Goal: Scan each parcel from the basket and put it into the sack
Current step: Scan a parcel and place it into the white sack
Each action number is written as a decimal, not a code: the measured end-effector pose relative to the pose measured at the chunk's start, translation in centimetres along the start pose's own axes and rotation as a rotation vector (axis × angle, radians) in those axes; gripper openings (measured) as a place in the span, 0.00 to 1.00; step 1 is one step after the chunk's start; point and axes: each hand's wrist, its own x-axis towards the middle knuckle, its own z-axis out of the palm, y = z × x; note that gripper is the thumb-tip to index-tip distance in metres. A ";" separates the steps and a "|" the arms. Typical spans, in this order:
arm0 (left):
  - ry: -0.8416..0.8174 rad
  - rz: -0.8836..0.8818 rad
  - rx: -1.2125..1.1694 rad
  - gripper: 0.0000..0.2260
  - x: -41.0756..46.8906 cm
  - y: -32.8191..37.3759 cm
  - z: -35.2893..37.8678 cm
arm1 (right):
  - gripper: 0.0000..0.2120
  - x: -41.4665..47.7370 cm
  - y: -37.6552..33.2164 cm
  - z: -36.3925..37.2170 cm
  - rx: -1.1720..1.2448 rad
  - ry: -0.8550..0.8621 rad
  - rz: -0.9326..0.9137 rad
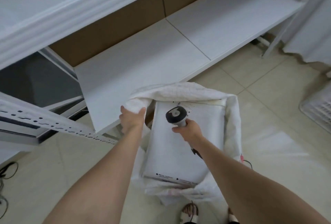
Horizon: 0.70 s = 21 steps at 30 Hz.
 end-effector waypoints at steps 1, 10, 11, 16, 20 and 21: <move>-0.001 -0.035 0.024 0.42 -1.0 -0.7 0.2 | 0.09 -0.9 0.6 -1.5 0.018 0.094 0.018; 0.057 -0.257 0.171 0.33 -6.8 -7.7 1.8 | 0.24 -4.6 9.5 -10.7 0.005 0.404 0.337; 0.054 -0.247 0.194 0.28 -6.4 -8.4 1.9 | 0.23 -3.9 10.2 -10.8 0.093 0.355 0.323; 0.062 -0.101 0.185 0.19 -6.5 -8.1 0.4 | 0.03 -3.8 8.8 -9.6 0.410 0.278 0.176; 0.163 0.065 0.048 0.15 -8.7 -1.9 -4.9 | 0.04 -7.8 1.2 -11.1 0.418 0.362 -0.035; 0.201 0.081 -0.004 0.13 -9.0 -0.4 -6.7 | 0.04 -8.8 -0.9 -12.1 0.420 0.388 -0.070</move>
